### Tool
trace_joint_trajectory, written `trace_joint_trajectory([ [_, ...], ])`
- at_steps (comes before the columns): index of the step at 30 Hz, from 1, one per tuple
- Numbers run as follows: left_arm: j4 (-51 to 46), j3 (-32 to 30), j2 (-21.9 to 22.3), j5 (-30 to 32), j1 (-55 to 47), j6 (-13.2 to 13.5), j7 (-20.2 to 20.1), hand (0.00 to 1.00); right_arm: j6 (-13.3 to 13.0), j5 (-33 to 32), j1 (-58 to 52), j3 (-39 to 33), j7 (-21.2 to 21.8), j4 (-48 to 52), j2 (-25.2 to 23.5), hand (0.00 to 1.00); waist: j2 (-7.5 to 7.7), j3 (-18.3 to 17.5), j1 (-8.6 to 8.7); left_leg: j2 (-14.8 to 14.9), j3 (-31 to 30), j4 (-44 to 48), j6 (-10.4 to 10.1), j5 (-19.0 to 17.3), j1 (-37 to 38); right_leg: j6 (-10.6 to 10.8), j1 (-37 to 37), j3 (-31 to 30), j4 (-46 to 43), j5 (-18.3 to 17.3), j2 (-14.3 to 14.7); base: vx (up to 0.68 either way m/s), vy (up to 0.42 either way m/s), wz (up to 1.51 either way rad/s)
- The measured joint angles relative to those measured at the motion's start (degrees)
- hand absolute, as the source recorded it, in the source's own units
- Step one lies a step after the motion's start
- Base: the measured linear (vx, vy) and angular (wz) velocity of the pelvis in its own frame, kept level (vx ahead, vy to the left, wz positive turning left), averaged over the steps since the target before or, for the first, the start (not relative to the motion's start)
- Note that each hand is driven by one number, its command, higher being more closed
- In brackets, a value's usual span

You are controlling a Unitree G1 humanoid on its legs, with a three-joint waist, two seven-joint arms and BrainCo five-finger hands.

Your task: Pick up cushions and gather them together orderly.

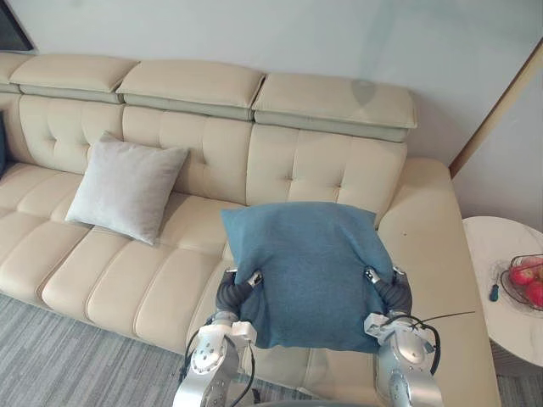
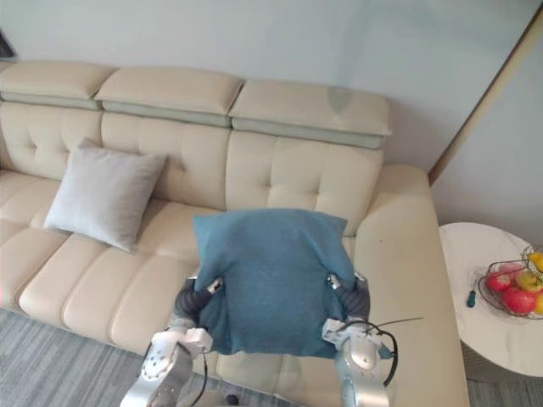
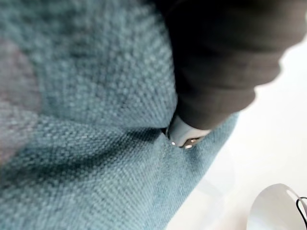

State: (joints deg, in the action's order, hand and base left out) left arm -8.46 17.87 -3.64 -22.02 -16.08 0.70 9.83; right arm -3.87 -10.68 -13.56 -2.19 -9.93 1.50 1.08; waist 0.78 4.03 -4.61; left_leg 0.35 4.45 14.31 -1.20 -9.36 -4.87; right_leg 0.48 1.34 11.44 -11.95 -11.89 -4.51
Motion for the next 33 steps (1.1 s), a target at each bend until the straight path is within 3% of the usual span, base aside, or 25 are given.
trace_joint_trajectory([
  [7,0.1,-0.1,-0.2,2.3,-0.3,-0.4,0.2,1.0,0.5,4.0,0.0,-0.1,-0.2,-0.4,-1.0,1.0,0.68,-1.7,0.72,-1.6,1.5,-10.1,1.2,4.8,3.1,0.8,0.0,-2.6,5.5,3.7,-0.4,-0.04,0.055,-0.14],
  [13,5.7,0.0,-2.5,5.3,7.0,-0.4,3.8,1.0,0.6,8.6,8.1,0.7,-2.9,-10.0,-0.7,1.0,0.33,-2.4,1.32,-1.8,2.8,-14.0,1.5,7.5,3.8,1.5,0.5,-4.7,10.8,7.5,0.1,-0.05,0.033,-0.15],
  [16,11.5,0.0,-4.2,6.8,15.8,-0.3,7.5,1.0,1.5,11.2,16.6,3.2,-6.8,-14.8,1.2,1.0,0.19,-1.4,1.26,-1.7,3.2,-15.6,1.7,9.3,1.8,1.3,-1.9,-5.6,12.0,9.5,0.5,-0.1,0.012,-0.11],
  [18,16.4,-0.4,-5.8,6.8,27.7,0.2,12.3,1.0,1.6,13.2,28.8,4.5,-11.4,-18.4,2.6,1.0,-0.18,2.5,1.05,-1.1,4.4,-15.7,2.0,11.6,-3.1,1.1,-7.6,-6.6,11.6,11.9,1.1,-0.21,0.021,-0.23],
  [23,22.9,-1.3,-8.6,6.5,48.4,1.6,19.8,1.0,1.7,15.3,48.3,4.7,-18.7,-22.6,5.9,1.0,-0.41,6.2,0.44,-0.2,5.4,-15.6,1.9,15.1,-13.9,0.9,-20.7,-7.2,7.2,13.3,1.6,-0.18,0.01,-0.09],
  [25,25.7,-1.6,-9.5,6.1,54.4,2.4,21.0,1.0,2.2,15.4,54.5,4.5,-20.4,-24.1,7.0,1.0,-0.5,6.5,-0.11,0.0,6.0,-15.6,1.7,15.9,-16.8,0.8,-24.6,-7.7,5.8,13.4,1.6,-0.08,-0.007,-0.19],
  [29,36.8,-3.8,-12.5,4.3,75.2,3.7,21.6,1.0,2.4,17.1,74.6,3.4,-23.6,-32.1,10.9,1.0,-1.55,10.4,-0.13,0.7,5.9,-16.4,1.2,18.8,-24.2,0.0,-32.6,-7.8,5.5,15.6,2.3,-0.08,-0.016,-0.09],
  [30,38.4,-4.7,-13.1,4.2,78.9,3.7,21.6,0.0,2.6,17.1,77.7,3.0,-24.1,-32.6,11.4,1.0,-1.61,11.4,-0.18,0.9,5.9,-16.7,1.1,19.4,-25.5,-0.2,-33.9,-7.8,5.9,16.1,2.6,-0.06,-0.013,-0.06],
  [31,39.9,-5.5,-13.4,4.2,82.1,3.9,21.5,0.0,2.6,17.3,80.3,2.5,-24.8,-33.1,11.5,0.0,-1.57,12.4,-0.09,1.0,5.8,-17.3,0.9,20.2,-26.3,-0.2,-34.8,-7.5,6.3,16.7,2.7,-0.03,-0.007,-0.02],
  [33,45.2,-8.0,-13.4,4.2,90.1,3.9,22.6,0.0,2.6,17.3,86.4,1.1,-27.4,-36.8,11.4,0.0,-1.62,13.3,0.32,1.6,5.1,-18.2,0.1,21.4,-30.4,-0.7,-38.3,-6.9,7.8,18.0,3.3,0.0,0.0,0.0],
])
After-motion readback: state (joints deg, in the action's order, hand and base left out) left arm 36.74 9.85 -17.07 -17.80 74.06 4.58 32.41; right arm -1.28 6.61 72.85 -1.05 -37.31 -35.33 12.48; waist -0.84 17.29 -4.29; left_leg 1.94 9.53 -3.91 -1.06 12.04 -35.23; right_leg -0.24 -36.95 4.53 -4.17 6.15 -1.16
